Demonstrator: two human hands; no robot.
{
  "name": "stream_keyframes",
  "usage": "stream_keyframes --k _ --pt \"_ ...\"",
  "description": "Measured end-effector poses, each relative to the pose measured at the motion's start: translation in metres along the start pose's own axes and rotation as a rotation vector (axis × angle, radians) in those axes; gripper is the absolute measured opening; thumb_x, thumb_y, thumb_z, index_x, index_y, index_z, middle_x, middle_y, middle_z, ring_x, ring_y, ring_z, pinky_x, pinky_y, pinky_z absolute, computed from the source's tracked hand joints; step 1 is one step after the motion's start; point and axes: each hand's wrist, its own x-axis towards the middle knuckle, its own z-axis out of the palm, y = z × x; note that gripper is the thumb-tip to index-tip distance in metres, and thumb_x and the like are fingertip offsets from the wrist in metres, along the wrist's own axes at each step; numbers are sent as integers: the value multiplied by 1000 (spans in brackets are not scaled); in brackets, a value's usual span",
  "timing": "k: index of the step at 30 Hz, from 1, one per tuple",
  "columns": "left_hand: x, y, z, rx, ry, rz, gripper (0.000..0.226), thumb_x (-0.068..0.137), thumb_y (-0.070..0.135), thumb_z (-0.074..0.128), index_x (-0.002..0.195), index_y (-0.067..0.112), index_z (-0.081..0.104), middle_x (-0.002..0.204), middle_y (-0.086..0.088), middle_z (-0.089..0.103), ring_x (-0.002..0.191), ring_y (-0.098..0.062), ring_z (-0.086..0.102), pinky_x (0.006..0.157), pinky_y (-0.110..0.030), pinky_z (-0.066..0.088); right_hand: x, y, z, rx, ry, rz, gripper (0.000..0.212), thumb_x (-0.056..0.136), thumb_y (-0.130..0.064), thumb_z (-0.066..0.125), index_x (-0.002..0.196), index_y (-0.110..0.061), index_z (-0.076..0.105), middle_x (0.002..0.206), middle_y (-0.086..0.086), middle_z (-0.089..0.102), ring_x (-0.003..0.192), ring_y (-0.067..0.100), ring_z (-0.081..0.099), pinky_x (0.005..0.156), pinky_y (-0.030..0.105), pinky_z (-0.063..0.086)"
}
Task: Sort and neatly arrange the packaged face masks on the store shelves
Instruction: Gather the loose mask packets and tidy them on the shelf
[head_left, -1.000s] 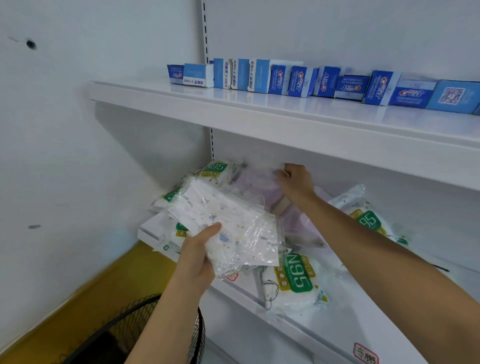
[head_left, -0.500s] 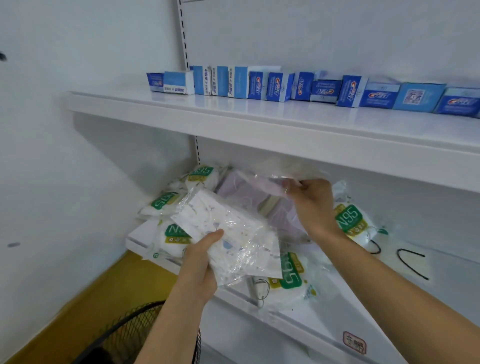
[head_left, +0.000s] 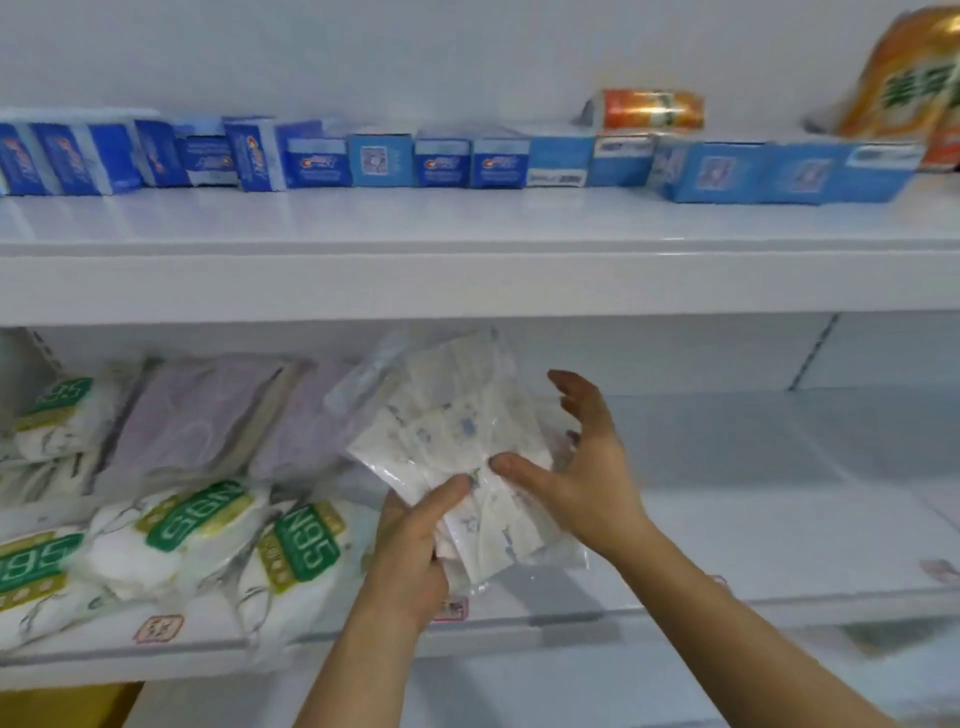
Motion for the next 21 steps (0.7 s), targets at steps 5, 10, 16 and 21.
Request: stream_keyframes --k 5,10,16,21 --pt "-7 -74 90 106 -75 52 59 73 9 80 129 10 63 120 -17 74 106 -34 73 82 -47 62 -35 50 -110 78 -14 245 54 77 -60 81 115 -30 59 109 -14 71 102 9 70 91 44 59" --pt "-31 -155 189 273 -168 39 68 66 27 93 127 17 64 114 -9 77 104 -31 75 93 -57 57 -84 89 -228 185 -36 271 44 85 -37 83 124 -31 64 116 -7 76 104 15 74 90 44 59" --pt "-65 -256 293 205 -384 -190 38 84 5 70 121 11 65 95 -10 78 84 -25 77 63 -35 60 -138 150 -366 358 298 478 22 92 -16 75 113 -17 69 98 -3 80 91 19 77 79 37 63" --pt "-69 -328 361 292 -372 -251 47 84 1 73 129 7 61 115 -23 73 105 -44 71 90 -64 56 -163 193 -460 466 491 577 19 92 -7 73 108 -17 69 97 1 80 92 24 77 83 44 61"
